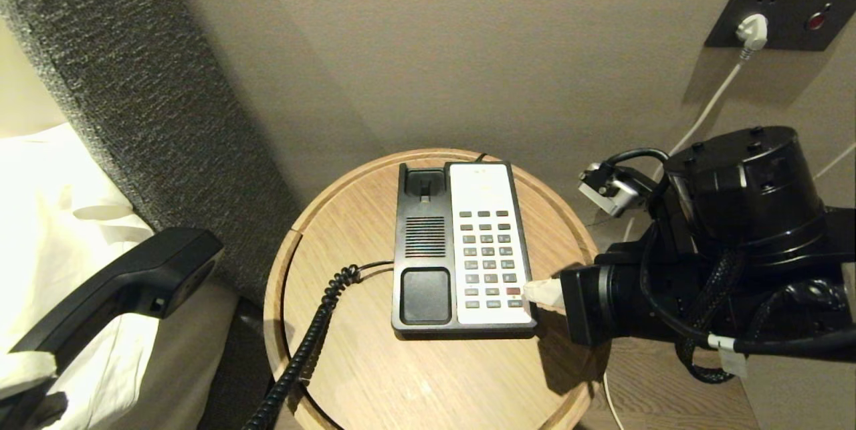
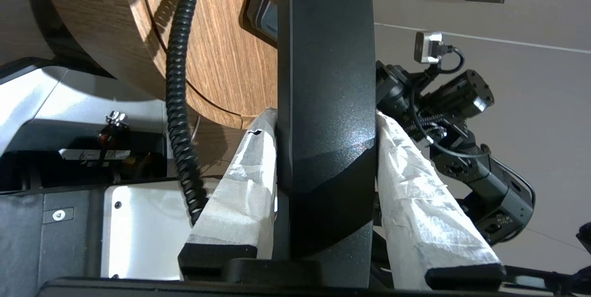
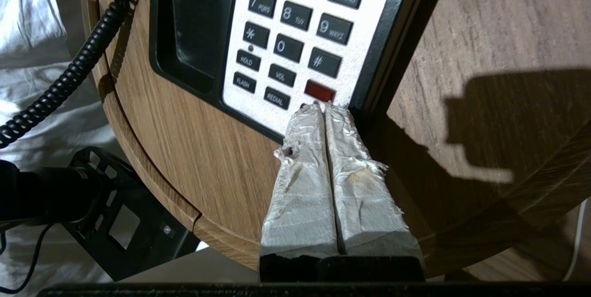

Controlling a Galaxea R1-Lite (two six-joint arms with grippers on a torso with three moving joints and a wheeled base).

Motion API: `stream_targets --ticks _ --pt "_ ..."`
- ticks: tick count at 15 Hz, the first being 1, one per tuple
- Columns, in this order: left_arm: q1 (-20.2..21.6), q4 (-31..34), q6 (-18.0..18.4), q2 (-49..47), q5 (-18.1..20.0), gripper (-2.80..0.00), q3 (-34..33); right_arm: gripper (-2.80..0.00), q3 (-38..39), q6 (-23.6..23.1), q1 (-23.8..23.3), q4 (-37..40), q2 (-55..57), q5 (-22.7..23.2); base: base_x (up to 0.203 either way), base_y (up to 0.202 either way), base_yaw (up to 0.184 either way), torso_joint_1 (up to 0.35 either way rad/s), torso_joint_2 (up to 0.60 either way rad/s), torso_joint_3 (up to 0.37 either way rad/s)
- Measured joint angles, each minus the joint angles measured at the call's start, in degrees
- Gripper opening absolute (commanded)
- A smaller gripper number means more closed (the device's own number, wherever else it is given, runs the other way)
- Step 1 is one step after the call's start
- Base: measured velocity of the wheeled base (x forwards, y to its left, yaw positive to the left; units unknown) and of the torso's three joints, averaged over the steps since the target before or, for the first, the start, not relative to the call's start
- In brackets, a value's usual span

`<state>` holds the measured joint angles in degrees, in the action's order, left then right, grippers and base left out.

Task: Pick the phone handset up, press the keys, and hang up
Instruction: Dial the number

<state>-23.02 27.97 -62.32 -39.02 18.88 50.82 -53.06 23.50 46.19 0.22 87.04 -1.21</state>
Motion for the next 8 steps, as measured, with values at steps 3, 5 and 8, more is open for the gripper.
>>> stream_targets --ticks 3,5,8 --pt "0.0 -0.68 -0.09 0.16 0.1 -2.8 -0.99 -2.8 0.25 0.04 0.33 -0.09 0.02 -0.11 0.0 0.0 0.0 0.0 0.0 0.0" --pt "0.0 -0.76 -0.06 0.22 0.07 -2.8 -1.29 -2.8 0.31 0.05 0.66 -0.12 0.04 -0.02 0.0 0.0 0.0 0.0 0.0 0.0" --pt "0.0 -0.85 -0.09 0.24 0.09 -2.8 -1.18 -2.8 1.0 0.12 0.93 -0.12 0.15 0.05 0.0 0.0 0.0 0.0 0.0 0.0"
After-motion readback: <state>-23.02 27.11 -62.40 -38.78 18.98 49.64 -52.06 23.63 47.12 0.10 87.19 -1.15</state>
